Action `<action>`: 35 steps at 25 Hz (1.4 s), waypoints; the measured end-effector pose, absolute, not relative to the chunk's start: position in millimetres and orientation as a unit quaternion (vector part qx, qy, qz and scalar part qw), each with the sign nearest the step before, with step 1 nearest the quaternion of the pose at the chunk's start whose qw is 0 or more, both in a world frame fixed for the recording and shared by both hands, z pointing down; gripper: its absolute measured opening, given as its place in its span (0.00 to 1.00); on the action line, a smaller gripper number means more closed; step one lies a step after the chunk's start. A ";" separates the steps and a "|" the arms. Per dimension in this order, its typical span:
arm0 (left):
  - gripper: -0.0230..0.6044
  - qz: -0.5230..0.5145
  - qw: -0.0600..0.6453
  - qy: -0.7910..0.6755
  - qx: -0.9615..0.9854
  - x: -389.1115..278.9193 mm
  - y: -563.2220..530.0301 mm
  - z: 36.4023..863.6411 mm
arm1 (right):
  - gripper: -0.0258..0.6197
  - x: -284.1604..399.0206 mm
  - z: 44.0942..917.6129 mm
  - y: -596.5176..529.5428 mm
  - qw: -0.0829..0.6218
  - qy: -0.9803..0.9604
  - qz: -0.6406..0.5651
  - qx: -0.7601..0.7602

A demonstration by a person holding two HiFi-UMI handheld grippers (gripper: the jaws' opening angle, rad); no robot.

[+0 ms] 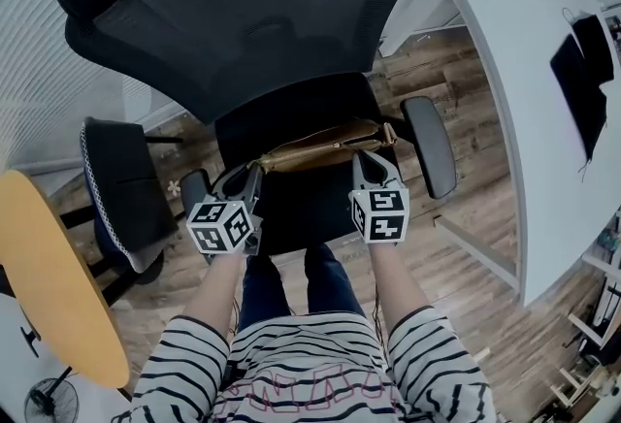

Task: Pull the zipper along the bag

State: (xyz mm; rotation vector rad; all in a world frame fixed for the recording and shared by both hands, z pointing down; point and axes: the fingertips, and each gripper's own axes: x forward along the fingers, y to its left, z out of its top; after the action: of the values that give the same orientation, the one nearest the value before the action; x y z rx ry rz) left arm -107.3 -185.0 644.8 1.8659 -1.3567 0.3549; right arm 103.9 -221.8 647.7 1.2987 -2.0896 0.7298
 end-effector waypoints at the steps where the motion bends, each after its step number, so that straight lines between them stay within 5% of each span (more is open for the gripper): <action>1: 0.11 0.140 0.392 -0.534 0.735 -107.5 -185.3 644.4 | 0.09 107.2 646.7 -222.5 0.283 -0.779 0.272 0.488; 35: 0.11 0.200 0.355 -0.503 0.762 -108.5 -220.5 641.6 | 0.09 174.4 612.4 -197.9 0.243 -0.705 0.281 0.604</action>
State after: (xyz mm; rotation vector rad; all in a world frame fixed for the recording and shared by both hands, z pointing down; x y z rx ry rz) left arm -108.5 -220.5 641.6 1.9697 -1.3006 0.5160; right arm 174.4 -197.9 612.4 1.6519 -1.9265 0.7666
